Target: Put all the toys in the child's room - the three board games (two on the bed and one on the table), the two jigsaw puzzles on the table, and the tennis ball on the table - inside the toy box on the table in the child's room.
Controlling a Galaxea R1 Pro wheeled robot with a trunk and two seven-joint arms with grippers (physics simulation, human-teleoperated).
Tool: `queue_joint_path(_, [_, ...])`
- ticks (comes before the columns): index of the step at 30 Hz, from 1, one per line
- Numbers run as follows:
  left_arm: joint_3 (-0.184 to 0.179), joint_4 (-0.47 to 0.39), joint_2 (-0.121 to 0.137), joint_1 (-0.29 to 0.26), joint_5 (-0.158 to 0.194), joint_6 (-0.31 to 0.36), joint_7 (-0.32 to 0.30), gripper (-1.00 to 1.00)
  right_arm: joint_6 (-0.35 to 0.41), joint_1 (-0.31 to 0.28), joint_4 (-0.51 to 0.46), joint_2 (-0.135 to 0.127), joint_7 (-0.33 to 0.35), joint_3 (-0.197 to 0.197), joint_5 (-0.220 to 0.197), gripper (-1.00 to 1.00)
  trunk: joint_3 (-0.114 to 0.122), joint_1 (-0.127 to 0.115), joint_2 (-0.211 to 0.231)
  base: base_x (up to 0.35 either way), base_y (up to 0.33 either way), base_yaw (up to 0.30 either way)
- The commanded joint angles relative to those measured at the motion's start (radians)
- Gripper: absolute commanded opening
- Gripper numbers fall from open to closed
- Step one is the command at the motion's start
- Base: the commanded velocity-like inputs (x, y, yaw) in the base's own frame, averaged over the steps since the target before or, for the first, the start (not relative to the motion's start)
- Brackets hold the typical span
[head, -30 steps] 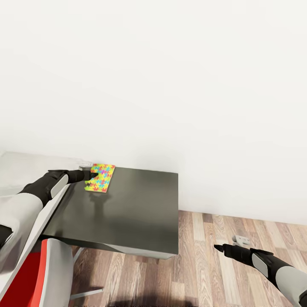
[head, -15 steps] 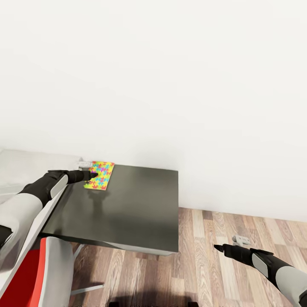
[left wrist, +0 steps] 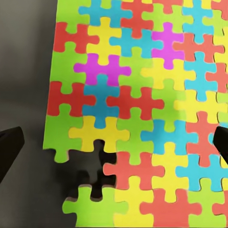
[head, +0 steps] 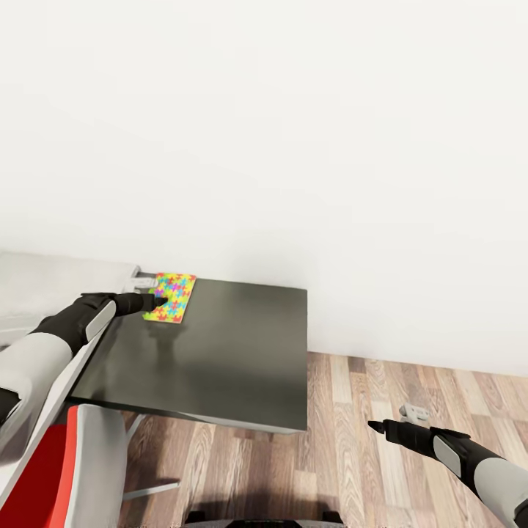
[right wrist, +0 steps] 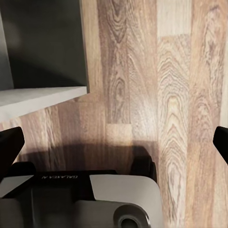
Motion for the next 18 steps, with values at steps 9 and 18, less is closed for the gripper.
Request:
queue_joint_path(9, [-0.004, -0.001, 0.001, -0.001, 0.005, 0.004, -0.001, 1.0, 0.007, -0.001, -0.001, -0.001, 0.002, 0.005, -0.01, 1.0, -0.016, 0.0, -0.002, 0.0, 0.0, 0.0])
queue_joint_path(18, [-0.004, -0.001, 0.001, -0.001, 0.005, 0.004, -0.001, 1.0, 0.007, -0.001, -0.001, -0.001, 0.002, 0.005, -0.01, 1.0, -0.031, 0.0, -0.002, 0.0, 0.0, 0.0])
